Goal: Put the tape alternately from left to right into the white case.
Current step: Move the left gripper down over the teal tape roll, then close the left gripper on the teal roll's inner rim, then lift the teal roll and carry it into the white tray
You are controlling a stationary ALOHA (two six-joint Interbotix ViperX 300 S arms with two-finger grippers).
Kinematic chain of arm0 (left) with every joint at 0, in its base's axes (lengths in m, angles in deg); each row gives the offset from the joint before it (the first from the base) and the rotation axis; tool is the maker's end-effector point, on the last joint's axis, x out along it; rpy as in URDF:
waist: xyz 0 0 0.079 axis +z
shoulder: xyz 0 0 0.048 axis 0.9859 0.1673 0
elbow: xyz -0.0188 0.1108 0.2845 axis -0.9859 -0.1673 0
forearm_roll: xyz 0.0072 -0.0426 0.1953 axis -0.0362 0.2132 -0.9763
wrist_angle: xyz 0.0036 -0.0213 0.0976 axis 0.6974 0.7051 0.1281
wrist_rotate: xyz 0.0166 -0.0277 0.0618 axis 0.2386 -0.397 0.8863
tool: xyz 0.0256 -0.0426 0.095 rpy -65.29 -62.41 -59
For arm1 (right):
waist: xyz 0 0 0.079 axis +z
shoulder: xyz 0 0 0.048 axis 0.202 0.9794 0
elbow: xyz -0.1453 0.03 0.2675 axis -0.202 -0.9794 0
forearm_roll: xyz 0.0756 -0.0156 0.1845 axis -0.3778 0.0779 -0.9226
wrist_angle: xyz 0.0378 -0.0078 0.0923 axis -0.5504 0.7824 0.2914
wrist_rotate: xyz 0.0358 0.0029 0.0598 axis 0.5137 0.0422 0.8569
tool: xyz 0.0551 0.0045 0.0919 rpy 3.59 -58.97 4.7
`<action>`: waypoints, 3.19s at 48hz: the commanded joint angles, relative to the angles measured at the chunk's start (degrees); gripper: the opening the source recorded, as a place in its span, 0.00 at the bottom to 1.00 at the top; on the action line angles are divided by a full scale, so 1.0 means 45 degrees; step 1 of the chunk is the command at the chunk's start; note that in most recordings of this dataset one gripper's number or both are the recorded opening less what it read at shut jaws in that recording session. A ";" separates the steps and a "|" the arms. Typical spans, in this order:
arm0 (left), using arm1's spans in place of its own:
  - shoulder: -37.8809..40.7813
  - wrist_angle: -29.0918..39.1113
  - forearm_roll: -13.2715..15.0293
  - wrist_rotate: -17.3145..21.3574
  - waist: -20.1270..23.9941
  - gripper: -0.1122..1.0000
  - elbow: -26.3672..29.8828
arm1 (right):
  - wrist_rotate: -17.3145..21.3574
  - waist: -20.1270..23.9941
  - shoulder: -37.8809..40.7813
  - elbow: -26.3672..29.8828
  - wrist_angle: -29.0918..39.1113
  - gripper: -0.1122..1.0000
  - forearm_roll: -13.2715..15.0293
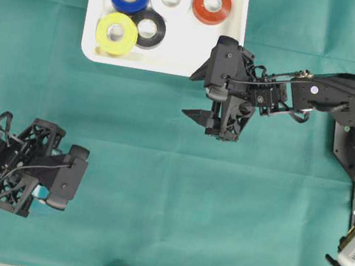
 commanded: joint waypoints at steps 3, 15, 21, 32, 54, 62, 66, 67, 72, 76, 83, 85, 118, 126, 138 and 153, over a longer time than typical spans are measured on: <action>-0.0254 -0.0469 -0.0020 0.0020 0.0020 0.32 0.0098 | 0.0000 0.0059 -0.0137 0.0215 -0.0059 0.76 0.0020; -0.0801 -0.0566 -0.0020 0.0039 0.0137 0.32 0.0332 | 0.0000 0.0098 -0.0137 0.0176 -0.0039 0.76 0.0020; -0.1211 -0.0586 -0.0020 0.0039 0.0449 0.32 0.0391 | 0.0000 0.0098 -0.0117 0.0176 -0.0059 0.76 0.0020; -0.1719 -0.0566 -0.0020 0.0078 0.1172 0.32 0.0605 | 0.0000 0.0137 -0.0117 0.0137 -0.0098 0.76 0.0020; -0.1895 -0.0586 -0.0039 0.0137 0.3809 0.32 0.0820 | 0.0000 0.0312 -0.0137 0.0117 -0.0098 0.76 0.0020; -0.1895 -0.0586 -0.0039 0.0156 0.4473 0.32 0.0957 | 0.0000 0.0352 -0.0137 0.0117 -0.0098 0.76 0.0020; -0.1895 -0.0566 -0.0059 0.0176 0.4727 0.32 0.0996 | 0.0020 0.0352 -0.0117 0.0117 -0.0117 0.76 0.0020; -0.1895 -0.0566 -0.0039 0.0215 0.4805 0.32 0.1016 | 0.0000 0.0352 -0.0098 0.0117 -0.0117 0.76 0.0020; -0.1895 -0.0566 -0.0039 0.0527 0.5059 0.32 0.1074 | 0.0020 0.0371 -0.0039 0.0137 -0.0117 0.76 0.0020; -0.1855 -0.0566 -0.0039 0.1016 0.5293 0.32 0.1172 | 0.0000 0.0371 0.0078 0.0156 -0.0117 0.76 0.0020; -0.1699 -0.0605 -0.0039 0.1680 0.5645 0.32 0.1387 | 0.0020 0.0371 0.0176 0.0215 -0.0117 0.76 0.0020; -0.1641 -0.0645 -0.0039 0.1836 0.5742 0.32 0.1445 | 0.0020 0.0371 0.0176 0.0234 -0.0117 0.76 0.0020; 0.0781 -0.2383 -0.0039 0.2266 0.8438 0.32 0.3926 | 0.0020 0.0508 0.0176 0.0156 -0.0117 0.76 0.0020; 0.1309 -0.2656 -0.0039 0.2266 0.8887 0.32 0.4336 | 0.0020 0.0508 0.0176 0.0176 -0.0117 0.76 0.0020; 0.1797 -0.2871 -0.0039 0.2266 0.9199 0.32 0.4668 | 0.0000 0.0508 0.0176 0.0176 -0.0117 0.76 0.0020; 0.1953 -0.2988 -0.0059 0.2969 0.9219 0.32 0.4668 | 0.0000 0.0508 0.0176 0.0195 -0.0117 0.76 0.0020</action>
